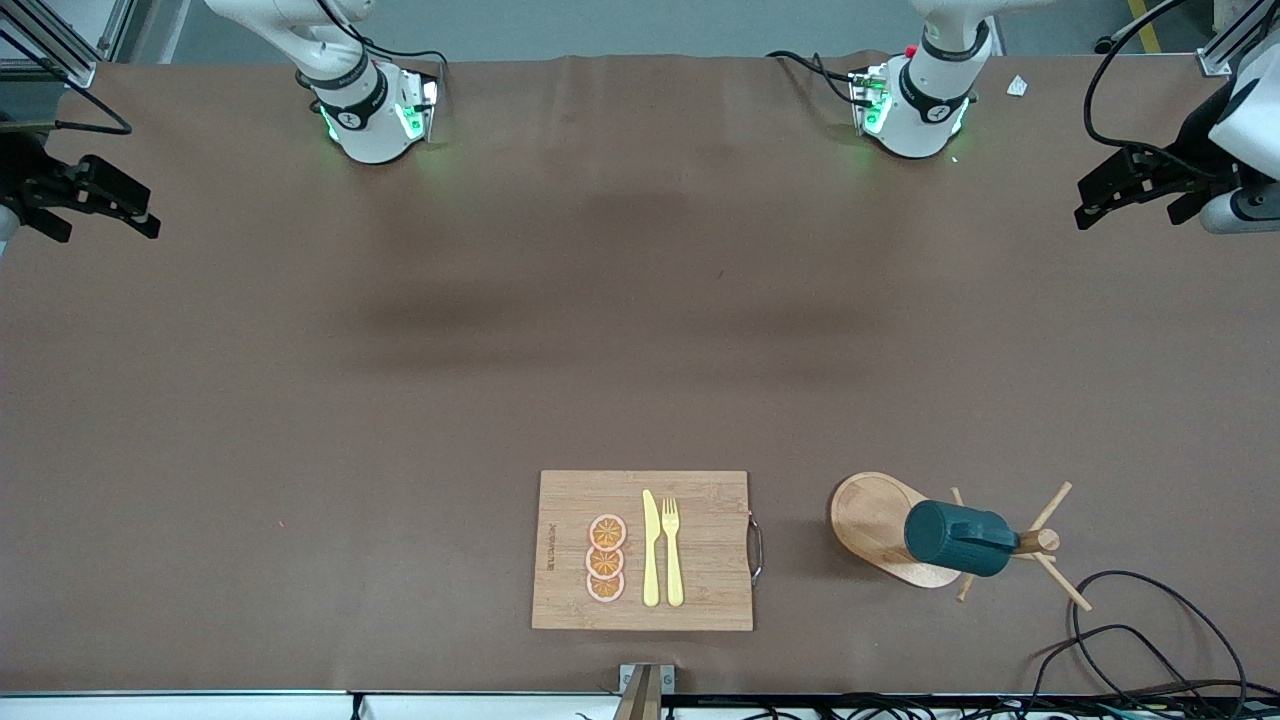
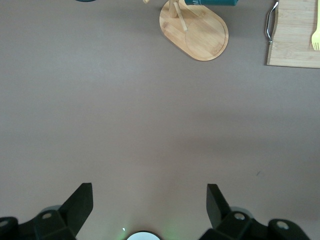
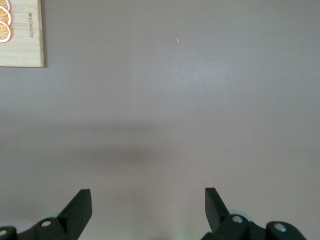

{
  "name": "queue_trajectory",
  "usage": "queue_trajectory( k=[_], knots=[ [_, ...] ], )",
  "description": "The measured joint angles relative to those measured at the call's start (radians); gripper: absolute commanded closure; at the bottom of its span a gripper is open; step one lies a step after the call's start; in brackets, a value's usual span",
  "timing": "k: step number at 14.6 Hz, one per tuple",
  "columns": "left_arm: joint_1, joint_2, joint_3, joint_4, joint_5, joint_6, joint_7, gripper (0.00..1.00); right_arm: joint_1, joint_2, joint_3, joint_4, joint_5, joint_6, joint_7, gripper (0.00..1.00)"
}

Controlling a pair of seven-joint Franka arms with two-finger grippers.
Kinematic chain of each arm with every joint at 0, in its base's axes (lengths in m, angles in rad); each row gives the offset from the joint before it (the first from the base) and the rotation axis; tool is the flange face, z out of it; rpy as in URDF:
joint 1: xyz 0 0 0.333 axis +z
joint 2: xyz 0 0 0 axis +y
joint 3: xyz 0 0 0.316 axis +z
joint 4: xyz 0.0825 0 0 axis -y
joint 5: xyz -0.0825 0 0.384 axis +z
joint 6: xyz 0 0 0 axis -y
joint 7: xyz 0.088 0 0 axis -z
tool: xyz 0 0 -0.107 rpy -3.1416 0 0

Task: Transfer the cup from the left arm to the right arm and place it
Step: 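Move the left gripper toward the teal mug on the wooden stand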

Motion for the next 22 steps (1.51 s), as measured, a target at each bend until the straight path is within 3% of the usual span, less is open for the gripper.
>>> queue_trajectory(
  k=[5, 14, 22],
  knots=[
    [0.003, 0.021, 0.001, 0.018, 0.000, 0.015, -0.003, 0.00, 0.000, 0.000, 0.000, 0.000, 0.002, 0.000, 0.000, 0.00],
    [0.061, 0.290, 0.003, 0.173, -0.002, 0.222, -0.018, 0.00, 0.000, 0.000, 0.000, 0.000, 0.006, 0.000, 0.000, 0.00],
    [0.048, 0.444, -0.010, 0.237, -0.036, 0.463, -0.404, 0.00, 0.000, 0.001, 0.000, 0.000, 0.007, 0.000, 0.000, 0.00]
  ],
)
